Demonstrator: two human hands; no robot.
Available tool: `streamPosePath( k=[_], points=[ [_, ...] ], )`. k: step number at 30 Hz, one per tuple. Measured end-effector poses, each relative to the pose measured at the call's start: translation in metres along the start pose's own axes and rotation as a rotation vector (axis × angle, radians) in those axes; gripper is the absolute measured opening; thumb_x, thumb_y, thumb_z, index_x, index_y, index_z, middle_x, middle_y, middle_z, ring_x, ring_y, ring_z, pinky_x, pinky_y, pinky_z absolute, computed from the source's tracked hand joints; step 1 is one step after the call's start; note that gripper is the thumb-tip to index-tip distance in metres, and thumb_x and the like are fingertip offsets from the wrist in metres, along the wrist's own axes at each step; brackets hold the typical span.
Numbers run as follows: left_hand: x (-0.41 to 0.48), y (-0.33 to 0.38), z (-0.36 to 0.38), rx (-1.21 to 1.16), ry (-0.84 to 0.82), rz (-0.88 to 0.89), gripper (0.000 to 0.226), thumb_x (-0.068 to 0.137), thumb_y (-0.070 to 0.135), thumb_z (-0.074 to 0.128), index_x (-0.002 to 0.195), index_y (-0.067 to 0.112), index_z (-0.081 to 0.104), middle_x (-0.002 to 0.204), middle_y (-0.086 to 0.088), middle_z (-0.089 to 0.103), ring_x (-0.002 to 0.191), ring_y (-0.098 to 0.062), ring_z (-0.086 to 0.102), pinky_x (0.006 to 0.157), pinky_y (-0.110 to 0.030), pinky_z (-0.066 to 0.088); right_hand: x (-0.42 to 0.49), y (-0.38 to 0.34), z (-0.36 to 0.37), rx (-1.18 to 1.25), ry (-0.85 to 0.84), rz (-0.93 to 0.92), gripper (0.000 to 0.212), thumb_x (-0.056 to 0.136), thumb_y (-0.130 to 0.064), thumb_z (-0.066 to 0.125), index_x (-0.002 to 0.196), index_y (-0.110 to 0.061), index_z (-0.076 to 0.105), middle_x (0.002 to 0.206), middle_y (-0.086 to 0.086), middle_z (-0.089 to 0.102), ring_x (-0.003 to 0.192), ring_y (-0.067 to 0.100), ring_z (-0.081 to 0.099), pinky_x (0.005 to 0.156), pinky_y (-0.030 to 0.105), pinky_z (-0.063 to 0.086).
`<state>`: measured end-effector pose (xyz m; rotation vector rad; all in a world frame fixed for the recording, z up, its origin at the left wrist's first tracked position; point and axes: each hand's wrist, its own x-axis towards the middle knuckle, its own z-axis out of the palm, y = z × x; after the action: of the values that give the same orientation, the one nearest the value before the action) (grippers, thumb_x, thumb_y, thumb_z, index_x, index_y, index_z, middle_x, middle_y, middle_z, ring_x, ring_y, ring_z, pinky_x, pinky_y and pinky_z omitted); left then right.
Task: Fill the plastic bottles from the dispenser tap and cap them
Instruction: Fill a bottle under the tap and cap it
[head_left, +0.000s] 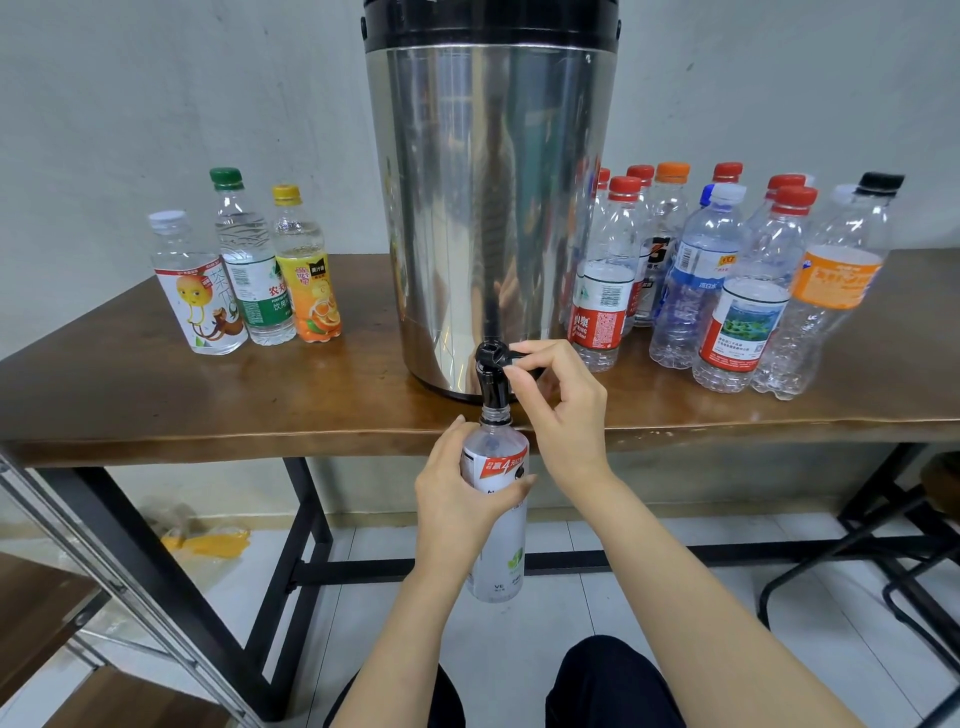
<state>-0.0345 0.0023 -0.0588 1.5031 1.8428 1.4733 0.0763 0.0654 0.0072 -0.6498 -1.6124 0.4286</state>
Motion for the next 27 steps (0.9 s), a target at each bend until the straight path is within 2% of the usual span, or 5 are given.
streamPosePath(
  k=[5,8,12,24,27],
  points=[
    [-0.002,0.0013,-0.001,-0.03,0.022,0.019,0.084,0.06,0.037,0.093,0.132,0.028,0.051,0.142,0.004,0.054,0.118,-0.007,0.054,0.091,-0.011,0.042,0.0002,0.0004,0.0003,-0.004,0.005,-0.001,0.026,0.092,-0.03,0.059,0.089,-0.005,0.065,0.102,-0.004,0.066,0.097,0.002,0.061,0.077,0.011,0.043],
    [-0.0026,0.0023,-0.0012,-0.034,0.029,0.023,0.081,0.06,0.037,0.093,0.128,0.034,0.048,0.141,0.005,0.054,0.117,-0.007,0.054,0.094,-0.018,0.044,0.0001,0.001,0.0004,-0.01,0.004,0.001,0.027,0.092,-0.03,0.059,0.09,-0.004,0.066,0.103,-0.003,0.067,0.098,0.002,0.061,0.077,0.011,0.043],
    [-0.0019,0.0011,-0.0004,-0.032,0.025,0.004,0.09,0.06,0.039,0.092,0.138,0.022,0.05,0.142,0.004,0.054,0.116,-0.006,0.053,0.093,-0.017,0.043,0.0002,0.0007,0.0003,-0.007,0.003,0.003,0.028,0.092,-0.031,0.059,0.09,-0.004,0.066,0.103,-0.003,0.067,0.099,0.003,0.061,0.077,0.012,0.044],
    [-0.0021,0.0013,-0.0004,-0.033,0.019,0.005,0.091,0.061,0.04,0.092,0.139,0.022,0.048,0.144,0.004,0.052,0.12,-0.008,0.053,0.093,-0.016,0.043,0.0,0.0002,0.0004,-0.009,0.005,0.005,0.026,0.092,-0.032,0.059,0.09,-0.006,0.065,0.103,-0.002,0.067,0.097,0.004,0.061,0.074,0.011,0.043],
    [-0.0027,0.002,-0.0014,-0.042,0.012,0.004,0.089,0.061,0.038,0.092,0.137,0.024,0.049,0.143,0.004,0.053,0.116,-0.004,0.051,0.09,-0.01,0.04,-0.0002,0.0003,0.0003,-0.01,0.002,0.003,0.026,0.092,-0.031,0.059,0.09,-0.007,0.065,0.103,-0.003,0.066,0.097,0.003,0.061,0.075,0.01,0.043]
  ],
)
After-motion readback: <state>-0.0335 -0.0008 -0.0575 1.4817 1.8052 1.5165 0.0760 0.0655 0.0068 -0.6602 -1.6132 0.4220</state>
